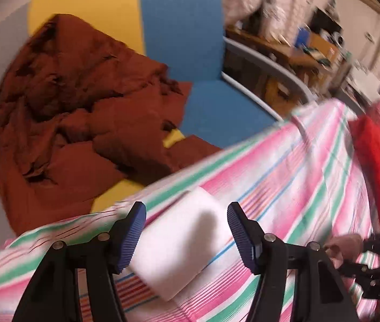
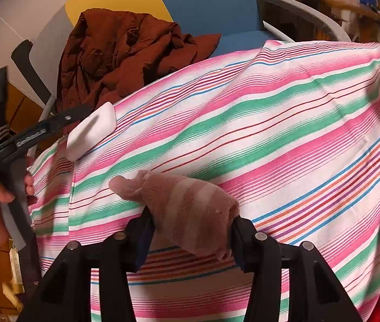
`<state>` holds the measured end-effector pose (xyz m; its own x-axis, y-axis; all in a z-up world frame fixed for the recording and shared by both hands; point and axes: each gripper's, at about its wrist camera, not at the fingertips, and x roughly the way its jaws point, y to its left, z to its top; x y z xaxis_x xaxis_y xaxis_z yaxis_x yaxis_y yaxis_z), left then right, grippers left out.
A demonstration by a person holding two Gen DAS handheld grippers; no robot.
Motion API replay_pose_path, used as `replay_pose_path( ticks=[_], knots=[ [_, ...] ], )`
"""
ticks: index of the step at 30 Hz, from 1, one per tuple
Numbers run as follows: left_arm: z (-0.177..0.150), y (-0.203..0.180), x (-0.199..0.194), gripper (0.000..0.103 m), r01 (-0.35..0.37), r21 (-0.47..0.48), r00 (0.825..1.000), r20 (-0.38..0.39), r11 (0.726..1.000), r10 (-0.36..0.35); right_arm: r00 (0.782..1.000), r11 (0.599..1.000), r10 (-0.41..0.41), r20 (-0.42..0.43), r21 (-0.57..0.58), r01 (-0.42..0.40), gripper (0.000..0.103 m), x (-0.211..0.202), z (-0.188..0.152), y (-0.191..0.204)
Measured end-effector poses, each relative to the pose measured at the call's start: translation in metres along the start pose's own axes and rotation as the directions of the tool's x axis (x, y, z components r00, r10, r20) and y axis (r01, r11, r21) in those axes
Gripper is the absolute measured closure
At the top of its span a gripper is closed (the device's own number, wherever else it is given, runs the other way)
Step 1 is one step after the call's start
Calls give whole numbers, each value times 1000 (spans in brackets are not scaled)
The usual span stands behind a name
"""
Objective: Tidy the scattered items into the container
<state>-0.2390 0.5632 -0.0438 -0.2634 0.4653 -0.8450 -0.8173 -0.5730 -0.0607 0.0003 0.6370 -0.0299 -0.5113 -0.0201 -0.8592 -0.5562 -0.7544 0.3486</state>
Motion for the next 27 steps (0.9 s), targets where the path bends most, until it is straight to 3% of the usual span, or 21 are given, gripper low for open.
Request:
replay_pose_path(
  ticks=[2,8,18,25,27],
  knots=[
    [-4,-2,12,38,24,23,999,-46,999,-23,1000,1000,4,-2,5,-4,50,0,0,-1],
    [-17,-6,3,37,57,36,998,-4,998,-57,1000,1000,9,-7,13,-9,49,1,1,-2],
    [-39,-39,-5,36,-35,235,999,-19,971,41,1000,1000,15,-11,23,-15,47,0,6,-5],
    [-49,-53,0,36,-155,298,987,3,942,162,1000,1000,1,-11,7,-1,47,1,6,-3],
    [-46,-50,1,42,-169,267,985,4,949,174,1000,1000,-1,-11,3,1,46,2,6,-3]
  ],
)
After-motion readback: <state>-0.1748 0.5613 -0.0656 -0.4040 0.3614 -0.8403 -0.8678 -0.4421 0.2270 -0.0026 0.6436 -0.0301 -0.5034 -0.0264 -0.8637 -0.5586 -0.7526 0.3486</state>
